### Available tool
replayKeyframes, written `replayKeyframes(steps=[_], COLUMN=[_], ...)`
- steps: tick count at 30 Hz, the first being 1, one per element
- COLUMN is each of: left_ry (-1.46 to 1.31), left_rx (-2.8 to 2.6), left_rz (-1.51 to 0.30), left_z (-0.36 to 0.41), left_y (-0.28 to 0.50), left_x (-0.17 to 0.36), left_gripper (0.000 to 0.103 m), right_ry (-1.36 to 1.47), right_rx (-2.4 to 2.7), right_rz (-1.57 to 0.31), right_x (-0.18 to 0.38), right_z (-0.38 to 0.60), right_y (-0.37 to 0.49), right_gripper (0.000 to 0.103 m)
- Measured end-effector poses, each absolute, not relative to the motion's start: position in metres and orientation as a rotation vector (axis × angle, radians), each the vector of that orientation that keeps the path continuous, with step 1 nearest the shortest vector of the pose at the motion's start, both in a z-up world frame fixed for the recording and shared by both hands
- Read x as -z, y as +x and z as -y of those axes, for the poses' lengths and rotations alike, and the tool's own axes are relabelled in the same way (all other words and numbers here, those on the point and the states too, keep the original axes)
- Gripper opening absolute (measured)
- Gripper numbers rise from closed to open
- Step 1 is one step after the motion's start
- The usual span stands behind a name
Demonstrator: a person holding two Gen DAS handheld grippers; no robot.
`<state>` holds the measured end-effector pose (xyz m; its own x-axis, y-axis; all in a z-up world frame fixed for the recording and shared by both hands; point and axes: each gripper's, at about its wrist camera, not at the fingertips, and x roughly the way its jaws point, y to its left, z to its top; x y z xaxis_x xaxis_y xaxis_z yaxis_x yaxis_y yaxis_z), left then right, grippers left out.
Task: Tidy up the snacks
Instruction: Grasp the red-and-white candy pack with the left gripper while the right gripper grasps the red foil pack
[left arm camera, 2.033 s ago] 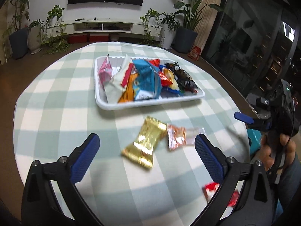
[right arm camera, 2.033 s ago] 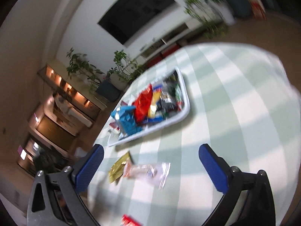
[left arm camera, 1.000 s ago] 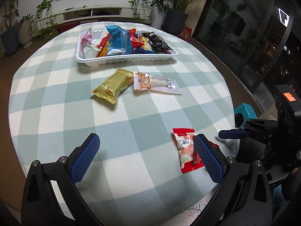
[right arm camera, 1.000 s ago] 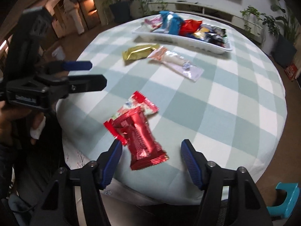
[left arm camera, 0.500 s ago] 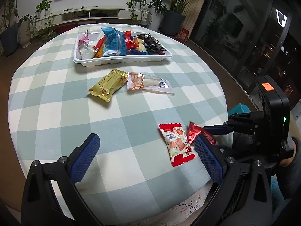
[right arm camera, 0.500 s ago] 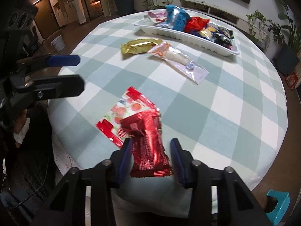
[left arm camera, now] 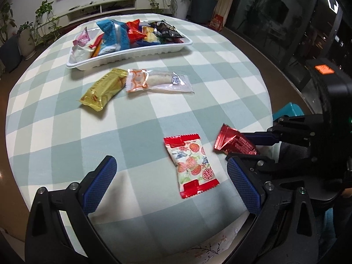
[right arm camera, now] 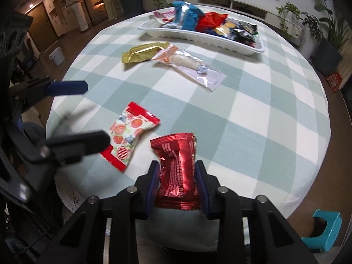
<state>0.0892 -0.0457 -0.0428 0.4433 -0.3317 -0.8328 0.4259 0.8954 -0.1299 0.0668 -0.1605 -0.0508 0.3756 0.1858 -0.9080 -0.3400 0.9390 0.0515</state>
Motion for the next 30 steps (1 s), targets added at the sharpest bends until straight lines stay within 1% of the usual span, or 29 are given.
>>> replayKeyframes(steps=[1, 3, 5, 6, 8, 9, 10, 16, 18, 23, 30], left_ry=[0.116, 0.141, 0.164, 0.177, 0.199, 0.203, 0.211, 0.24, 0.243, 0.271, 0.239], left_rx=[0.467, 0.462, 0.449, 0.441, 0.425, 0.422, 0.416, 0.395, 0.391, 0.403, 0.44], left_rz=[-1.011, -1.019, -1.036, -1.046, -1.067, -1.077, -1.085, -1.094, -1.093, -1.104, -1.099], left_z=[0.049, 0.057, 0.065, 0.068, 0.073, 0.076, 0.078, 0.084, 0.084, 0.083, 0.076], left_y=[0.089, 0.09, 0.092, 0.094, 0.097, 0.098, 0.099, 0.103, 0.104, 0.103, 0.098], left_x=[0.044, 0.047, 0.052, 0.055, 0.061, 0.064, 0.067, 0.07, 0.07, 0.067, 0.063], left_gripper=[0.101, 0.098, 0.084, 0.08, 0.066, 0.063, 0.061, 0.061, 0.055, 0.034, 0.032], right_ry=[-0.146, -0.117, -0.087, -0.077, -0.064, -0.059, -0.055, -0.048, -0.052, -0.039, -0.018], right_rx=[-0.329, -0.314, -0.298, -0.294, -0.284, -0.28, -0.28, -0.292, -0.294, -0.301, -0.304], right_rz=[-1.137, -1.129, -1.115, -1.11, -1.104, -1.101, -1.099, -1.091, -1.088, -1.08, -1.065], right_x=[0.05, 0.047, 0.044, 0.044, 0.044, 0.044, 0.044, 0.043, 0.044, 0.042, 0.04], right_z=[0.164, 0.171, 0.177, 0.179, 0.182, 0.183, 0.183, 0.184, 0.184, 0.186, 0.189], right_y=[0.066, 0.066, 0.067, 0.067, 0.067, 0.067, 0.067, 0.066, 0.065, 0.064, 0.062], right_gripper=[0.034, 0.033, 0.033, 0.033, 0.033, 0.033, 0.033, 0.033, 0.033, 0.033, 0.033])
